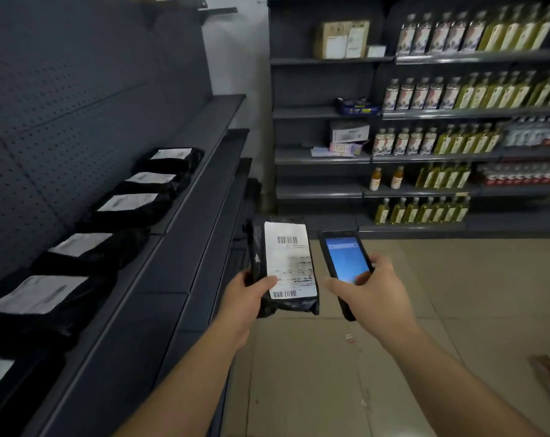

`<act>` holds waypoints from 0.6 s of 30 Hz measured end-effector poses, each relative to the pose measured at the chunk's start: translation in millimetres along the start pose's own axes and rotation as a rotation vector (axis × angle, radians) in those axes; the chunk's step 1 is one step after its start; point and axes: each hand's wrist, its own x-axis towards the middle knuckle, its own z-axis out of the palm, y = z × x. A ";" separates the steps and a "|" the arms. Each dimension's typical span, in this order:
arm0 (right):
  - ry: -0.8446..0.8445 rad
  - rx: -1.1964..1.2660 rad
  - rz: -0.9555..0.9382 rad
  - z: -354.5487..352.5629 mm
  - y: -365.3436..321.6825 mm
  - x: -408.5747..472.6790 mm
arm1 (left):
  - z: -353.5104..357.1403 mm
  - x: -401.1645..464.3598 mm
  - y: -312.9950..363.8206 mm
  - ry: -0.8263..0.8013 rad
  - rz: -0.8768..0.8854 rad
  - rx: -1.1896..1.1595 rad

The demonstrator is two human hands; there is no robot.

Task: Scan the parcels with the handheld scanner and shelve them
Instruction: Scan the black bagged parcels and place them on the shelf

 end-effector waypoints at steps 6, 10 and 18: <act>0.101 0.020 0.087 4.1 -1.4 82.3 | 29.1 100.1 22.1 -0.054 -0.030 0.034; 0.134 0.013 0.125 4.6 0.6 144.3 | 63.9 160.8 35.1 -0.096 -0.054 0.074; 0.113 0.048 0.092 -14.2 1.8 297.5 | 146.6 288.6 67.4 -0.089 -0.032 0.097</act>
